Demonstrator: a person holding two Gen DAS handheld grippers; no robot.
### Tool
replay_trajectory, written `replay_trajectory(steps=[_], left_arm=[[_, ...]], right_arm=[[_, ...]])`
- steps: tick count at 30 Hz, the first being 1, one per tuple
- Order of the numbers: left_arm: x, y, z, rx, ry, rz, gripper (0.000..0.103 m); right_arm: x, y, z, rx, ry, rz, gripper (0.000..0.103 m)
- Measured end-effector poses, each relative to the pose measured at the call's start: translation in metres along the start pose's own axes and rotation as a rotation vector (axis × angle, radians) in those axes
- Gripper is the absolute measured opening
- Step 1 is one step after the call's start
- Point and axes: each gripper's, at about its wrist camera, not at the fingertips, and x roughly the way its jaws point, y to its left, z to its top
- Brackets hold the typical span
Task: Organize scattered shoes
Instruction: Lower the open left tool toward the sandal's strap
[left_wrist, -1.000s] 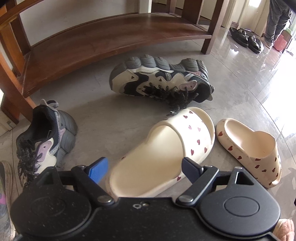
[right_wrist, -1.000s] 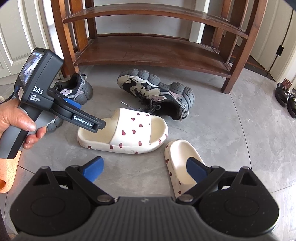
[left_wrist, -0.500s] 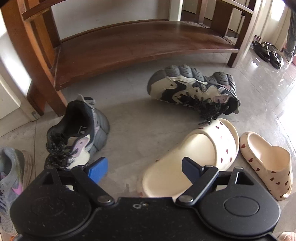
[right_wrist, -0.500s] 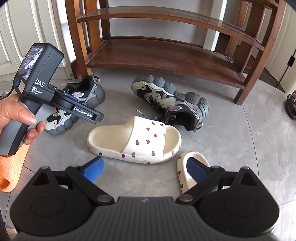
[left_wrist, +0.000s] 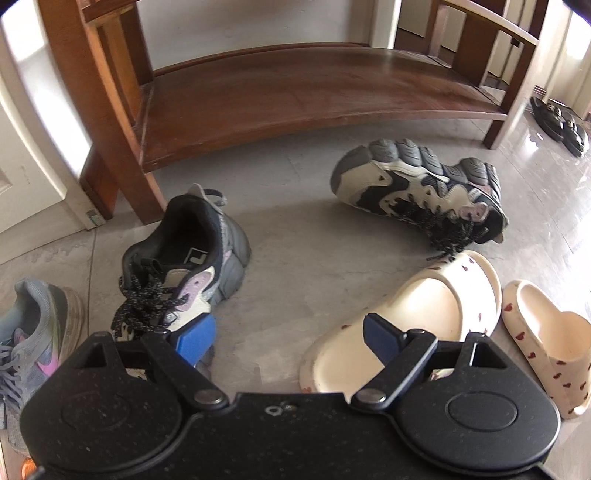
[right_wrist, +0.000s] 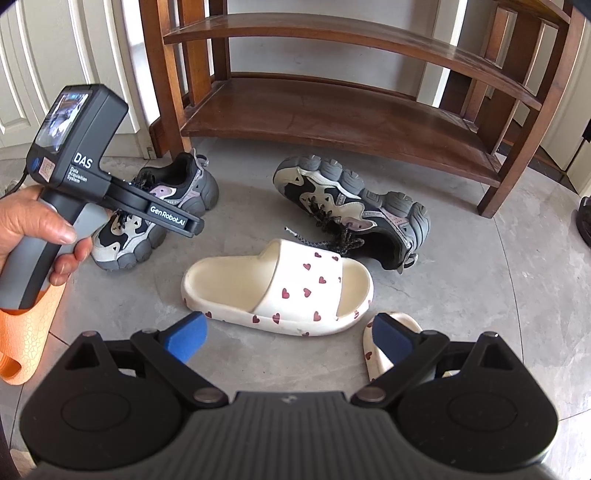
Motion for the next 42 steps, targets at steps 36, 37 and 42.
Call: replay_trajectory(steps=[36,37,42], left_arm=[[-0.010,0.023,-0.001,-0.081,-0.012,0.077,0.090],[-0.010,0.023,-0.001,-0.080,-0.012,0.078,0.091],[-0.008,0.022,-0.001,-0.075,-0.009,0.080,0.091]], right_arm=[[0.000,0.015,0.005,-0.041,-0.020,0.023,0.098],[0.000,0.014,0.005,-0.041,-0.020,0.023,0.098],[0.000,0.014,0.006,-0.035,-0.022,0.022,0.098]])
